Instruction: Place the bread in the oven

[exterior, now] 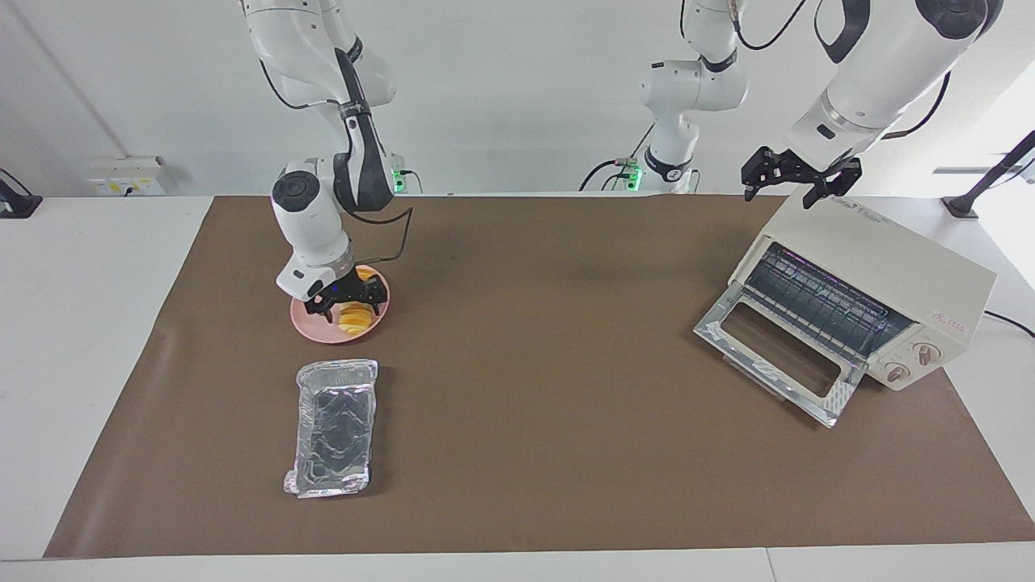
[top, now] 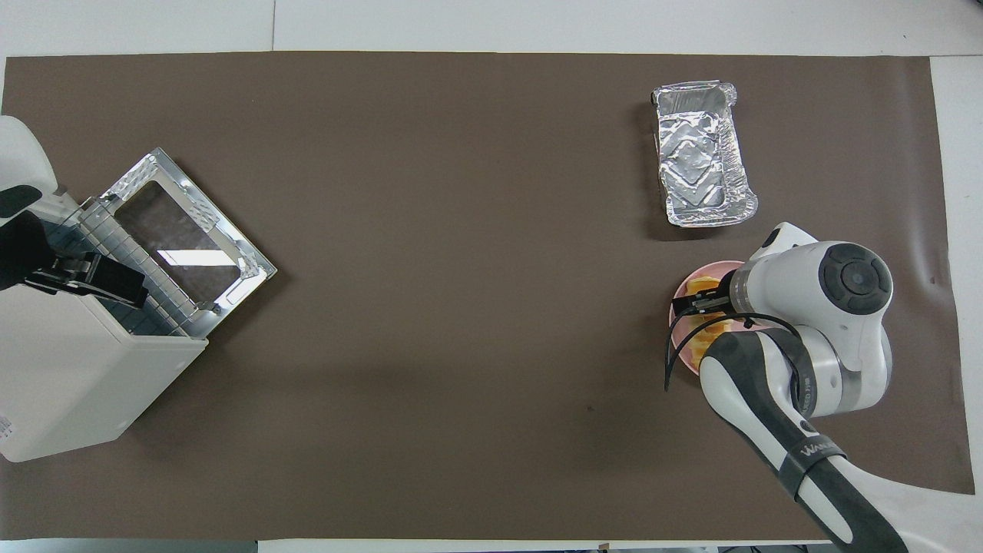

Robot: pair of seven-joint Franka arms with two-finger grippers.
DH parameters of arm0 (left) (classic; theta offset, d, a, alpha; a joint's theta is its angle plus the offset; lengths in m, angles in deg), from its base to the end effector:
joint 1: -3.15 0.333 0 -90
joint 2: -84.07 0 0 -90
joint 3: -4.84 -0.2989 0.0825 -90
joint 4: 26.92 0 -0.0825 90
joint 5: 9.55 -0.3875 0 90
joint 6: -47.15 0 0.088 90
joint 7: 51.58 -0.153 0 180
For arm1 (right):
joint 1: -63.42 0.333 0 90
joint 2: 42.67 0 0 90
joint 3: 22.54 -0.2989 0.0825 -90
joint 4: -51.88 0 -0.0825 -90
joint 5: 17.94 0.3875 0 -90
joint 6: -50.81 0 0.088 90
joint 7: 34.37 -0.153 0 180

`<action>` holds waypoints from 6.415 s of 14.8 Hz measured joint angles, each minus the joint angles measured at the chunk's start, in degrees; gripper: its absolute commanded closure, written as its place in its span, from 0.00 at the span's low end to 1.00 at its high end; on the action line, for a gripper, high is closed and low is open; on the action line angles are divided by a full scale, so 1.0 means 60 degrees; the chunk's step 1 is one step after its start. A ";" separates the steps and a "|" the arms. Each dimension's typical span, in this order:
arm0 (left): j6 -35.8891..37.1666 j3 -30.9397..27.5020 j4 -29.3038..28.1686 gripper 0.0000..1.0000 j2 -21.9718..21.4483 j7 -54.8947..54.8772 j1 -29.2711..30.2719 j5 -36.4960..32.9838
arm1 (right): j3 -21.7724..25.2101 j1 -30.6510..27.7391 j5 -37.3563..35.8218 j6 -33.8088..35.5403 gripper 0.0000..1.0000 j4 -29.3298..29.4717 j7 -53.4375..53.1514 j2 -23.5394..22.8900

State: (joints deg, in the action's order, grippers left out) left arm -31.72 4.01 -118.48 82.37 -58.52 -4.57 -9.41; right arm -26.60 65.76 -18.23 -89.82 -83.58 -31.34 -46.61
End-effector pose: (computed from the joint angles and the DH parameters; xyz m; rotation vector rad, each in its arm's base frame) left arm 0.5143 -0.0625 0.5507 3.1014 -0.3766 -0.3006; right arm 0.5057 0.0570 0.2340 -3.1281 -0.2638 -0.0339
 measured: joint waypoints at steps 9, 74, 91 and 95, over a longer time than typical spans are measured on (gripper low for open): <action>0.0000 0.0000 0.0000 0.00 0.0000 0.0000 0.0000 0.0000 | -0.0003 0.0004 0.0000 0.0000 1.00 0.0015 0.0000 0.0009; -0.0001 0.0000 0.0000 0.00 0.0000 0.0001 0.0000 0.0000 | 0.0349 -0.0684 -0.0080 0.3326 0.05 1.0942 0.1641 -0.6627; -0.0001 0.0000 0.0000 0.00 0.0000 0.0001 0.0000 0.0000 | 0.0251 -0.0666 -0.0069 0.2512 1.00 0.9332 0.1623 -0.5737; -0.0001 0.0000 0.0000 0.00 0.0000 0.0001 0.0000 0.0000 | 0.0083 -0.0230 0.0096 0.4280 1.00 0.9919 0.0667 -0.5091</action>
State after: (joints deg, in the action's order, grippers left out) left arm -31.73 4.01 -118.48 82.37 -58.52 -4.57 -9.41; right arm -26.11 64.38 -17.65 -64.14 -24.06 -27.34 -77.16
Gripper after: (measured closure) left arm 0.000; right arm 0.982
